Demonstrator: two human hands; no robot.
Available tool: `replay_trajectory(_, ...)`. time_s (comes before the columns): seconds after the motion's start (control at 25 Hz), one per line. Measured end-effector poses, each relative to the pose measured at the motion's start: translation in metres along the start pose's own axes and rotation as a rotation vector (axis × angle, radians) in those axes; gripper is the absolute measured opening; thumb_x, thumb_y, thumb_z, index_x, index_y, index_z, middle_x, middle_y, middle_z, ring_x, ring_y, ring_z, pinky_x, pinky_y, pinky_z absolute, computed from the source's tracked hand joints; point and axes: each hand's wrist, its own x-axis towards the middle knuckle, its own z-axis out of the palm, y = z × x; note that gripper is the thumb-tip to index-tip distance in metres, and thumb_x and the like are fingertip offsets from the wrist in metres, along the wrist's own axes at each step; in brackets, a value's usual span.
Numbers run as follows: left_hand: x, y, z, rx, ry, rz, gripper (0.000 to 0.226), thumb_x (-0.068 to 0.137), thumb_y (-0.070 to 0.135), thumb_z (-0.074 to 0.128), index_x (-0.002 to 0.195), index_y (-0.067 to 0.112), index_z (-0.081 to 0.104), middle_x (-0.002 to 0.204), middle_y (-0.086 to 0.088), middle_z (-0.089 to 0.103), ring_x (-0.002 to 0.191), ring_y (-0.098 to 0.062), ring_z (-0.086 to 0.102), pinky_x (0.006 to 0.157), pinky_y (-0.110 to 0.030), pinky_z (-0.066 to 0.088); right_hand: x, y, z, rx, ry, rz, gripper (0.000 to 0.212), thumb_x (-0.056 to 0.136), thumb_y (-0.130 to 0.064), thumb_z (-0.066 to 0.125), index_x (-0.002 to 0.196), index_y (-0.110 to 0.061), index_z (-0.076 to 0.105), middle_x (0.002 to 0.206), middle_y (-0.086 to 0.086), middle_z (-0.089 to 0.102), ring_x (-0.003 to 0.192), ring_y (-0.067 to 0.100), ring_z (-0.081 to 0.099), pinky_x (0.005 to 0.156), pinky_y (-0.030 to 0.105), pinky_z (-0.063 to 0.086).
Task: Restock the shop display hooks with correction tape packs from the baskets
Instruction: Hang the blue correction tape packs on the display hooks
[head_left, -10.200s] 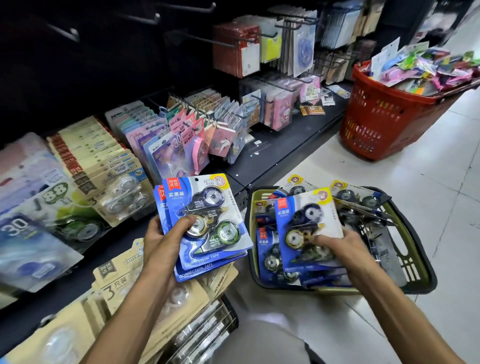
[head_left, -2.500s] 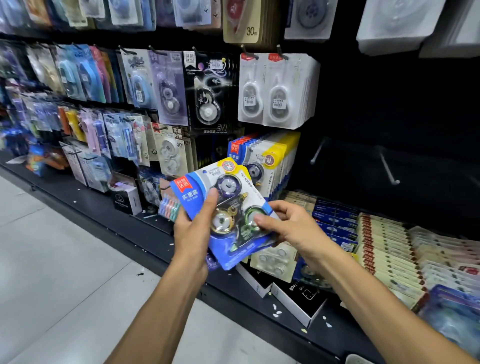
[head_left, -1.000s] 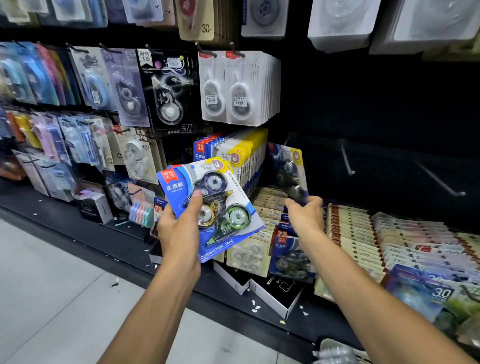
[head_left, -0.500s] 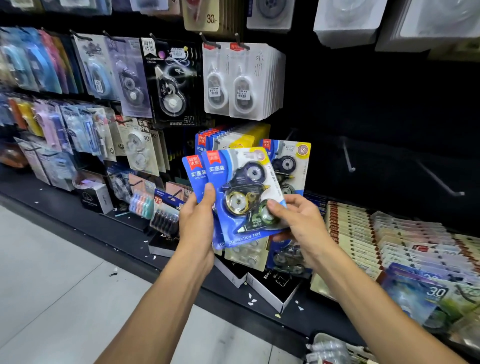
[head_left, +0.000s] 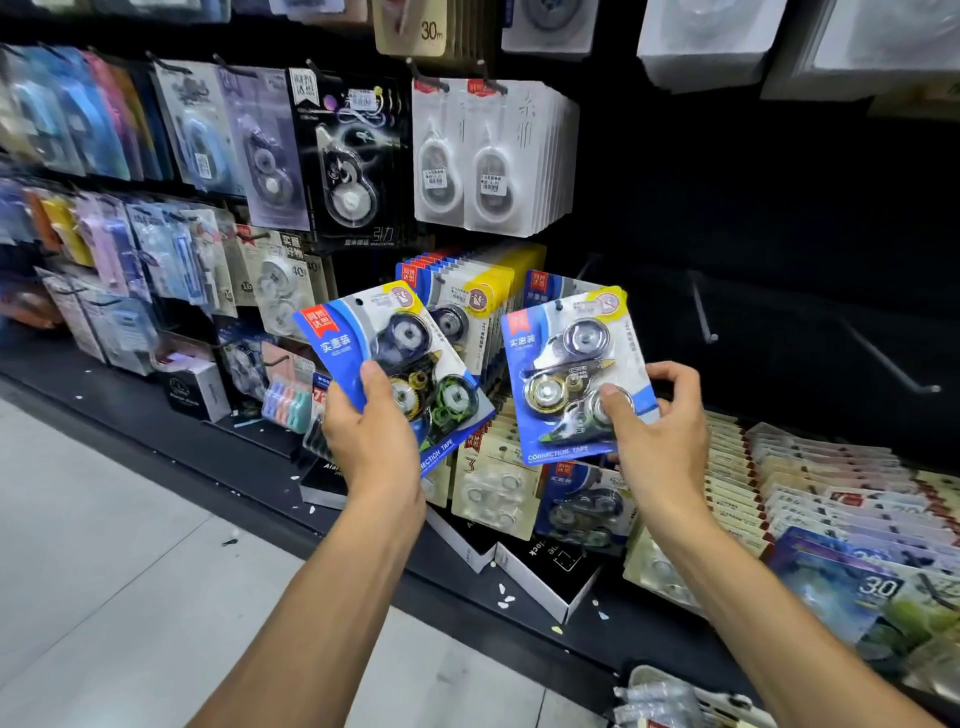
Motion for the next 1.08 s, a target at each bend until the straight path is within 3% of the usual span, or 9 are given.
replay_trajectory(0.2, -0.004, -0.003, 0.001, 0.025, -0.064, -0.005, 0.031, 0.102, 0.042, 0.053, 0.129, 0.032, 0.064, 0.114, 0.002, 0.073, 0.104, -0.024, 0.071, 0.095, -0.053, 0.056, 0.045, 0.006, 0.018, -0.230, -0.001, 0.061, 0.033, 0.090, -0.031, 0.072, 0.111, -0.032, 0.046, 0.099, -0.004, 0.067, 0.079, 0.014, 0.063, 0.056, 0.035, 0.049)
replay_trajectory(0.36, -0.005, -0.005, 0.004, 0.023, -0.153, -0.068, 0.015, 0.102, 0.040, 0.056, 0.099, 0.036, 0.070, 0.105, 0.002, 0.076, 0.102, -0.028, 0.073, 0.094, -0.058, 0.056, 0.064, 0.011, 0.023, -0.295, -0.220, 0.258, 0.062, 0.092, -0.018, 0.070, 0.145, -0.028, 0.039, 0.130, -0.002, 0.054, 0.106, 0.027, 0.063, 0.082, 0.041, 0.057)
replay_trajectory(0.48, -0.008, -0.004, 0.009, 0.009, -0.261, -0.124, 0.018, 0.104, 0.036, 0.055, 0.097, 0.037, 0.071, 0.105, 0.003, 0.077, 0.105, -0.028, 0.072, 0.095, -0.056, 0.056, 0.038, 0.005, 0.018, -0.215, -0.293, 0.181, 0.048, 0.095, -0.037, 0.065, 0.139, -0.026, 0.049, 0.140, 0.000, 0.053, 0.120, 0.024, 0.057, 0.096, 0.038, 0.048)
replay_trajectory(0.6, -0.015, -0.002, 0.015, -0.044, -0.356, -0.191, 0.016, 0.105, 0.033, 0.053, 0.106, 0.028, 0.068, 0.102, 0.004, 0.078, 0.096, -0.021, 0.074, 0.086, -0.045, 0.061, 0.003, -0.009, 0.009, 0.238, -0.622, 0.236, 0.027, 0.091, -0.035, 0.067, 0.112, -0.018, 0.064, 0.107, 0.005, 0.074, 0.073, 0.023, 0.071, 0.065, 0.033, 0.060)
replay_trajectory(0.72, -0.020, -0.003, 0.018, 0.001, -0.425, -0.160, 0.014, 0.105, 0.030, 0.054, 0.104, 0.023, 0.066, 0.094, 0.005, 0.077, 0.086, -0.016, 0.074, 0.073, -0.036, 0.061, -0.004, -0.008, 0.003, 0.322, -0.600, 0.206, 0.018, 0.092, -0.014, 0.068, 0.108, -0.009, 0.061, 0.088, 0.010, 0.073, 0.044, 0.017, 0.059, 0.040, 0.024, 0.047)
replay_trajectory(0.8, -0.018, -0.004, 0.012, 0.271, -0.454, -0.010, 0.013, 0.102, 0.034, 0.058, 0.107, 0.024, 0.065, 0.096, 0.007, 0.073, 0.094, -0.020, 0.071, 0.085, -0.044, 0.059, -0.001, -0.005, 0.001, 0.332, -0.473, 0.179, 0.013, 0.094, -0.012, 0.066, 0.105, -0.010, 0.059, 0.089, 0.009, 0.072, 0.043, 0.015, 0.058, 0.041, 0.024, 0.047)
replay_trajectory(0.88, -0.015, -0.007, 0.003, 0.715, -0.517, 0.175, 0.039, 0.098, 0.045, 0.060, 0.132, 0.026, 0.057, 0.123, 0.007, 0.066, 0.115, -0.023, 0.063, 0.102, -0.047, 0.050, 0.006, -0.001, -0.004, 0.297, -0.348, 0.185, 0.010, 0.096, -0.015, 0.065, 0.103, -0.014, 0.059, 0.091, 0.007, 0.071, 0.048, 0.014, 0.058, 0.044, 0.024, 0.048)
replay_trajectory(0.96, -0.016, -0.010, -0.004, 1.061, -0.579, 0.289, 0.070, 0.096, 0.055, 0.057, 0.156, 0.027, 0.033, 0.156, 0.002, 0.042, 0.142, -0.025, 0.041, 0.116, -0.046, 0.037, 0.014, 0.005, -0.013, 0.171, -0.265, 0.170, 0.007, 0.097, -0.023, 0.065, 0.101, -0.022, 0.059, 0.092, 0.004, 0.072, 0.054, 0.013, 0.057, 0.048, 0.023, 0.046)
replay_trajectory(1.08, -0.016, -0.013, -0.004, 1.286, -0.617, 0.335, 0.094, 0.091, 0.068, 0.055, 0.163, 0.029, 0.008, 0.169, -0.001, 0.018, 0.153, -0.027, 0.021, 0.120, -0.049, 0.028, 0.015, 0.007, -0.020, 0.050, -0.239, 0.118, 0.008, 0.095, -0.035, 0.065, 0.099, -0.030, 0.060, 0.093, 0.000, 0.073, 0.060, 0.009, 0.057, 0.054, 0.024, 0.044)
